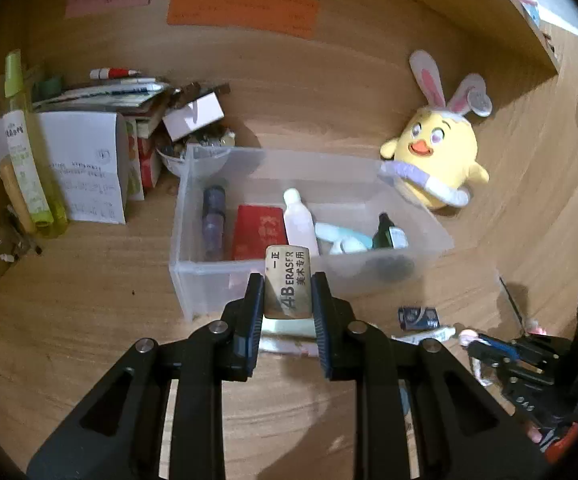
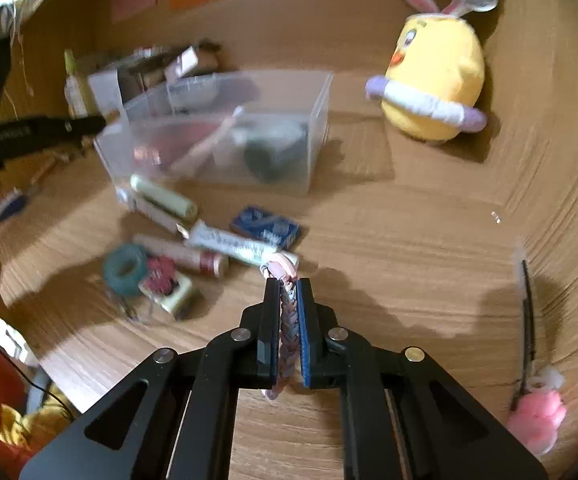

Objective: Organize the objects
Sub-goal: 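Carry eraser over the bin and open left tool while right tool drops bracelet in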

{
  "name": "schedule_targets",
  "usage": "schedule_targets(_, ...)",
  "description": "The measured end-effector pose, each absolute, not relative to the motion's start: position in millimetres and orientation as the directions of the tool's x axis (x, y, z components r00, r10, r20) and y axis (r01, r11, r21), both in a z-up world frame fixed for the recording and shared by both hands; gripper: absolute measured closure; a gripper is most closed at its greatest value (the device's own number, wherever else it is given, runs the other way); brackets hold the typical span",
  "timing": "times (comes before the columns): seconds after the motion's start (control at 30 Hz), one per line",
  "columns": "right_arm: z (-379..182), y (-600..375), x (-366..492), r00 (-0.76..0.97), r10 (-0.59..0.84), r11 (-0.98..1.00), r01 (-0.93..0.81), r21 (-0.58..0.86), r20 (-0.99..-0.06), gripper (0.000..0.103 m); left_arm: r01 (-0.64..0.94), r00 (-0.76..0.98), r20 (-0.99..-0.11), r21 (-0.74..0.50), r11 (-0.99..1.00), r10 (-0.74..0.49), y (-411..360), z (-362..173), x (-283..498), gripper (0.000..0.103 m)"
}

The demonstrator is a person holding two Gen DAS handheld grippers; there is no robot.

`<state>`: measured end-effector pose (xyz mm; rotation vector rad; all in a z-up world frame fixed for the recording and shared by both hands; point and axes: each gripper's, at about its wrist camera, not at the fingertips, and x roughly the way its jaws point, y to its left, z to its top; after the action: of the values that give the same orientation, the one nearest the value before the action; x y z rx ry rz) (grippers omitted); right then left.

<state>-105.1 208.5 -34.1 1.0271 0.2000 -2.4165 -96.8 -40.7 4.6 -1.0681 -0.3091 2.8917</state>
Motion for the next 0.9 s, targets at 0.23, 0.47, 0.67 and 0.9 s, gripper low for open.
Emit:
schedule_targets(0.23, 15.8, 210.2, -113.8, -0.652, -0.459, -0.852, 0.515, 0.092, -0.603, 0.096, 0.039, -0.780, -0.619, -0.194, -0.980, 0.091, -47.5, 18.5, -112.5, 0.080)
schedule_targets(0.47, 54.3, 169.5, -147.7, -0.696, -0.488, -0.837, 0.543, 0.058, -0.526, 0.096, 0.058, -0.760, -0.646, -0.185, -0.981, 0.077, -54.7, 16.9, -144.0, 0.080)
schedule_targets(0.67, 56.9, 133.1, -186.0, -0.666, -0.490, -0.827, 0.560, 0.057, -0.562, 0.096, 0.062, -0.725, -0.684, -0.185, -0.981, 0.083, -56.8, 5.5, -171.0, 0.080)
schedule_targets(0.9, 13.9, 99.3, -243.1, -0.556, -0.459, -0.822, 0.562, 0.092, -0.693, 0.096, 0.047, -0.670, -0.733, -0.197, -0.979, 0.115, -53.1, -17.2, -194.2, 0.080)
